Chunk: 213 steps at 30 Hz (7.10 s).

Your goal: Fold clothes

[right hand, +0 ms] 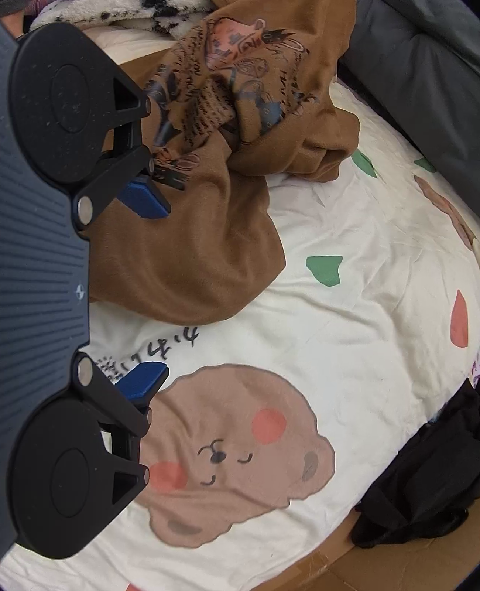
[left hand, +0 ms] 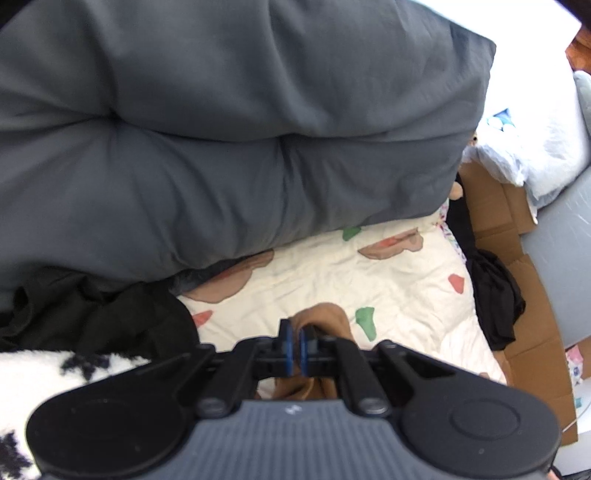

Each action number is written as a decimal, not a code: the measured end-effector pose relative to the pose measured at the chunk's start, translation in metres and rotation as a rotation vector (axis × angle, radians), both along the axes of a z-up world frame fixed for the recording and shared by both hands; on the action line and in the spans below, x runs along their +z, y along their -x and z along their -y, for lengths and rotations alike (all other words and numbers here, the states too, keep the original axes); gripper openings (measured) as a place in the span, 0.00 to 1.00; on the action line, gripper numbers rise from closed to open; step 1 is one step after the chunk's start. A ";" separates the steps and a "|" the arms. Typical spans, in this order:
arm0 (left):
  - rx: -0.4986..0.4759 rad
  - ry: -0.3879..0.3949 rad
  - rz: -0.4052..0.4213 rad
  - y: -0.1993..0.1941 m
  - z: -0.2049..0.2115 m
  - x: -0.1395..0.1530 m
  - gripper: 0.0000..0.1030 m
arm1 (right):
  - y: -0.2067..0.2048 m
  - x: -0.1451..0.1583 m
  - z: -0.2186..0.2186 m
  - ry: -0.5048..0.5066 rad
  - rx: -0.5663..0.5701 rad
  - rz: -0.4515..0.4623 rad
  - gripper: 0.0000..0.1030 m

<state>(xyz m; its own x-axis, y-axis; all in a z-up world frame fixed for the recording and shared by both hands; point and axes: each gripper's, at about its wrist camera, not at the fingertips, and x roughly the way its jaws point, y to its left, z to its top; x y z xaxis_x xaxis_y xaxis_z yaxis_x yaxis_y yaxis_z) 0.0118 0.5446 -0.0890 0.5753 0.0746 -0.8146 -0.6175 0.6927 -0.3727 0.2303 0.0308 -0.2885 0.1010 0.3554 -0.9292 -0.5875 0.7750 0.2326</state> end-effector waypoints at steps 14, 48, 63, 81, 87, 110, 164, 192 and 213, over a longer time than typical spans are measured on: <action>-0.017 0.039 -0.033 -0.012 0.009 -0.026 0.04 | -0.037 -0.055 -0.018 -0.110 -0.104 -0.160 0.89; -0.262 0.017 0.052 -0.124 0.167 0.031 0.04 | 0.014 0.048 0.240 -0.099 -0.273 0.056 0.18; -0.469 0.050 0.118 -0.213 0.320 0.049 0.04 | 0.078 0.081 0.392 -0.054 -0.498 0.123 0.18; -0.447 0.057 0.011 -0.210 0.304 -0.009 0.04 | 0.124 0.073 0.409 -0.084 -0.530 0.037 0.18; -0.440 0.090 -0.126 -0.182 0.279 -0.073 0.04 | 0.158 0.025 0.395 -0.063 -0.535 -0.068 0.18; -0.354 0.127 -0.304 -0.078 0.192 -0.134 0.00 | 0.151 0.037 0.370 0.054 -0.520 -0.048 0.54; -0.799 0.075 -0.185 -0.104 0.265 -0.206 0.12 | 0.084 -0.042 0.224 -0.012 -0.136 -0.008 0.47; -0.675 0.019 -0.292 -0.076 0.209 -0.197 0.06 | 0.113 -0.004 0.163 -0.305 0.178 -0.273 0.43; -0.713 0.032 -0.247 -0.070 0.188 -0.197 0.06 | -0.014 -0.017 0.155 -0.235 0.065 -0.153 0.43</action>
<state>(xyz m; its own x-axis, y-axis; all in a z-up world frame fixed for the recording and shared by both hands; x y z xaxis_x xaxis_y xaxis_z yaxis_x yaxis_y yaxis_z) 0.0820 0.3562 -0.2860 0.2754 -0.2731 -0.9218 -0.0917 0.9470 -0.3079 0.2443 -0.1241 -0.3053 -0.0640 0.5642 -0.8232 -0.5782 0.6514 0.4914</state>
